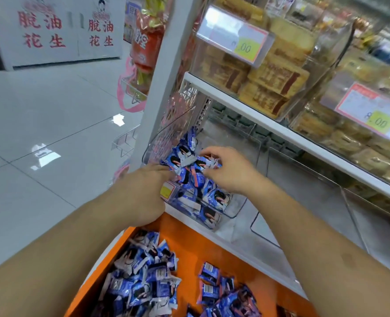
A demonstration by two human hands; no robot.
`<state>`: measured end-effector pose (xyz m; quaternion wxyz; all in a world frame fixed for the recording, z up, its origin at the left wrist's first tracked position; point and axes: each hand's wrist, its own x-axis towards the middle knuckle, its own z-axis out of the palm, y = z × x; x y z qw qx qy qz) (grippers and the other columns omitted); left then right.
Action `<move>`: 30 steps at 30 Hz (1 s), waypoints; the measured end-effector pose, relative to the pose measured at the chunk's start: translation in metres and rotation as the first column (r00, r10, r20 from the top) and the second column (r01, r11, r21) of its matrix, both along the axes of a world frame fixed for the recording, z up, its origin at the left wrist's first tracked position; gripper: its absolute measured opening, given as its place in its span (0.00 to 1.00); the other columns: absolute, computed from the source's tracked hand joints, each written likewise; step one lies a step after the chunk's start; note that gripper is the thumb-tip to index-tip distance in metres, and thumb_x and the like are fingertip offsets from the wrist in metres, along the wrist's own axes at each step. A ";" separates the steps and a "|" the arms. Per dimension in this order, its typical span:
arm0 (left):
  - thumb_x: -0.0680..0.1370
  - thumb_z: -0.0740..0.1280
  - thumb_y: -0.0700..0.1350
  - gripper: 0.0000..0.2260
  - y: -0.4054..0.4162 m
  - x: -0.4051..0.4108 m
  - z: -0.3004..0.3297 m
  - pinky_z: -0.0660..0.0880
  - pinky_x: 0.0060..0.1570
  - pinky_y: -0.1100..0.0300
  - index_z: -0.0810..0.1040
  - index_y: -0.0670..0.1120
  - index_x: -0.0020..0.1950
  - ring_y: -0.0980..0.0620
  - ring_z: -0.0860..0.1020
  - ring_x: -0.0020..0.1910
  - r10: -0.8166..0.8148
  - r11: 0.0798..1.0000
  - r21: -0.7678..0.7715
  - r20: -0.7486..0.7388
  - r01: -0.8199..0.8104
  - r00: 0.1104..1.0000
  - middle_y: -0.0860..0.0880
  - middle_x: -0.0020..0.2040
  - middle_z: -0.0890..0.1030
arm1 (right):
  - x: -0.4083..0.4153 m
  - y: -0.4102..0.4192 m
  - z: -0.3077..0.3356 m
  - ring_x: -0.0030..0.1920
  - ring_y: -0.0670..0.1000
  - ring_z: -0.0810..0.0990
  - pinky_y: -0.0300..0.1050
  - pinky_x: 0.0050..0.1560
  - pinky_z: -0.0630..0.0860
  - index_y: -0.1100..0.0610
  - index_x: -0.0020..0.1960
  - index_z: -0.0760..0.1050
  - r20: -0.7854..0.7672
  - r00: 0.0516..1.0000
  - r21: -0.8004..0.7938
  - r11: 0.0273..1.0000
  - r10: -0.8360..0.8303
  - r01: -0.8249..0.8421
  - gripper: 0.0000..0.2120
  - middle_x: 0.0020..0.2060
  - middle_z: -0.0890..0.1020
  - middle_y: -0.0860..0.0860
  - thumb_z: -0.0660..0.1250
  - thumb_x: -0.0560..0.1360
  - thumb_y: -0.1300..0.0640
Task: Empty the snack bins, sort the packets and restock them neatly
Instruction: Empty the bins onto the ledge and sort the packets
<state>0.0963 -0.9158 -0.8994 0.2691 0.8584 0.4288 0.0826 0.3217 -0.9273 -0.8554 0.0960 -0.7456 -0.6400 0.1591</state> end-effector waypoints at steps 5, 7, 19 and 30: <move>0.76 0.63 0.32 0.37 0.000 -0.001 -0.002 0.55 0.79 0.56 0.61 0.55 0.82 0.53 0.51 0.83 0.003 1.000 -0.002 0.024 -0.003 1.000 0.53 0.83 0.58 | 0.015 0.048 -0.031 0.72 0.54 0.75 0.50 0.69 0.73 0.46 0.79 0.68 0.217 0.972 -0.373 0.928 0.093 -0.005 0.36 0.77 0.72 0.50 0.72 0.76 0.34; 0.76 0.63 0.32 0.38 0.000 -0.001 -0.002 0.54 0.79 0.55 0.60 0.56 0.82 0.54 0.50 0.83 0.004 1.000 -0.006 0.025 -0.004 1.000 0.54 0.84 0.57 | 0.016 0.051 -0.036 0.71 0.55 0.76 0.50 0.70 0.73 0.49 0.79 0.68 0.226 0.971 -0.387 0.922 0.075 0.019 0.38 0.75 0.74 0.51 0.75 0.75 0.37; 0.79 0.66 0.36 0.34 0.002 0.000 -0.004 0.54 0.79 0.57 0.61 0.52 0.83 0.52 0.54 0.83 -0.014 1.000 -0.003 0.026 0.014 1.000 0.51 0.83 0.59 | 0.016 0.026 0.001 0.41 0.48 0.86 0.45 0.39 0.85 0.39 0.60 0.84 -0.042 0.994 0.148 0.983 -0.099 0.104 0.24 0.54 0.84 0.48 0.80 0.71 0.64; 0.81 0.65 0.42 0.26 -0.014 0.003 0.007 0.62 0.77 0.57 0.68 0.55 0.79 0.54 0.63 0.79 -0.028 0.999 -0.019 0.135 0.031 0.990 0.56 0.80 0.66 | 0.002 -0.150 0.014 0.54 0.54 0.87 0.55 0.47 0.86 0.44 0.57 0.85 -0.690 0.722 0.156 0.966 -0.044 0.208 0.23 0.54 0.87 0.52 0.78 0.72 0.69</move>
